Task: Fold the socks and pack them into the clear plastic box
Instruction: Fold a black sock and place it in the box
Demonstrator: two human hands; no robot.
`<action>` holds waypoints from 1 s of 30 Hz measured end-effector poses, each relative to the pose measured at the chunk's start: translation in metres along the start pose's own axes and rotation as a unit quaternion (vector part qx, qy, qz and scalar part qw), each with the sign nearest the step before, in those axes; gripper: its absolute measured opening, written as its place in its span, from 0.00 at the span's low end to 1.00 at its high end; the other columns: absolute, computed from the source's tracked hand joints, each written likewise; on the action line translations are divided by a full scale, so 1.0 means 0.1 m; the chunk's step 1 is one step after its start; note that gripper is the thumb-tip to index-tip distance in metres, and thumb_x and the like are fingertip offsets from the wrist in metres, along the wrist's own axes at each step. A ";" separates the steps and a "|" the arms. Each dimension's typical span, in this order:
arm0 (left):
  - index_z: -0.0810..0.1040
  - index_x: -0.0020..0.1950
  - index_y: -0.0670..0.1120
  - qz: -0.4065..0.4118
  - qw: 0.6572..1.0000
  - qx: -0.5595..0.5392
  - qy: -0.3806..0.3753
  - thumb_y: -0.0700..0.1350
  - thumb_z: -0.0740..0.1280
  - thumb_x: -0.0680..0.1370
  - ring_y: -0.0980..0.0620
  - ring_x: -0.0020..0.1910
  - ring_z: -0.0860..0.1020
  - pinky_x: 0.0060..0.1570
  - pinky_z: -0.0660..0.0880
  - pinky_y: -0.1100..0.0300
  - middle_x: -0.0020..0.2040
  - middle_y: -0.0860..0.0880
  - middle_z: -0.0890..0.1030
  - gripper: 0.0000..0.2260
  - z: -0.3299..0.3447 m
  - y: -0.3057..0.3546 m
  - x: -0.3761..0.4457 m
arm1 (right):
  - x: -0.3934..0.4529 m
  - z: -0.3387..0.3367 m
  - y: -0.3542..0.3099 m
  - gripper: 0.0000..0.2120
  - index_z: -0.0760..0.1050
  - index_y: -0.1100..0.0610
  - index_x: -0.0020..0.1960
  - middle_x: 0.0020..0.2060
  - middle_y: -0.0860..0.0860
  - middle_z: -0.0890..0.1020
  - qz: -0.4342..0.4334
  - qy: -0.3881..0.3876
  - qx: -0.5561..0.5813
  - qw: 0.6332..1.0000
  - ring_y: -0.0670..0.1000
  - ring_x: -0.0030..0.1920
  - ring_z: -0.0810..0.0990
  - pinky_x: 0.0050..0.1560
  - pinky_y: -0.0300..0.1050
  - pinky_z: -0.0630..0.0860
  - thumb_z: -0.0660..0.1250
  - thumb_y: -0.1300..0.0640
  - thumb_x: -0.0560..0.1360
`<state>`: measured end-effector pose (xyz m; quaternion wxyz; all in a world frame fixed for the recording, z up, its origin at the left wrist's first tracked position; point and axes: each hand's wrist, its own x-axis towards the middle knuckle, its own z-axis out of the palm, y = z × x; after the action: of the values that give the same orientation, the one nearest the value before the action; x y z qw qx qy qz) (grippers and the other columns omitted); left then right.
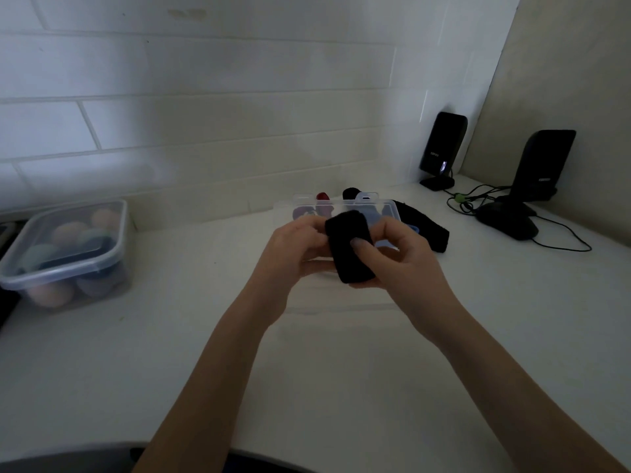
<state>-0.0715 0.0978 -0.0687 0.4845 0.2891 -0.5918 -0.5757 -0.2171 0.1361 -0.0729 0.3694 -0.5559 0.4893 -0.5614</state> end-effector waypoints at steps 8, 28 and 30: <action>0.81 0.44 0.47 0.060 0.993 0.050 0.085 0.38 0.69 0.73 0.56 0.39 0.83 0.42 0.79 0.62 0.36 0.53 0.85 0.04 0.03 -0.06 -0.02 | -0.02 0.01 -0.02 0.13 0.70 0.59 0.52 0.41 0.52 0.79 -0.026 0.009 -0.012 1.000 0.54 0.40 0.83 0.33 0.40 0.79 0.71 0.60 0.72; 0.81 0.45 0.47 0.112 0.968 0.143 0.172 0.40 0.70 0.73 0.63 0.31 0.80 0.35 0.73 0.71 0.28 0.57 0.82 0.03 0.03 -0.03 -0.12 | 0.01 0.01 -0.02 0.02 0.72 0.57 0.49 0.43 0.53 0.82 0.059 -0.089 -0.015 0.994 0.48 0.42 0.82 0.46 0.48 0.82 0.61 0.59 0.79; 0.80 0.50 0.52 0.101 0.950 0.238 0.174 0.43 0.72 0.72 0.63 0.31 0.80 0.35 0.72 0.71 0.28 0.57 0.82 0.08 0.00 -0.03 -0.17 | 0.00 -0.01 -0.04 0.03 0.72 0.57 0.51 0.45 0.55 0.81 0.096 -0.098 0.016 0.990 0.50 0.41 0.82 0.43 0.47 0.83 0.60 0.58 0.80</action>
<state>-0.0657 0.1124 -0.0756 0.5525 0.4303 -0.6446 -0.3067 -0.2177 0.1372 -0.0691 0.4762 -0.5526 0.4932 -0.4739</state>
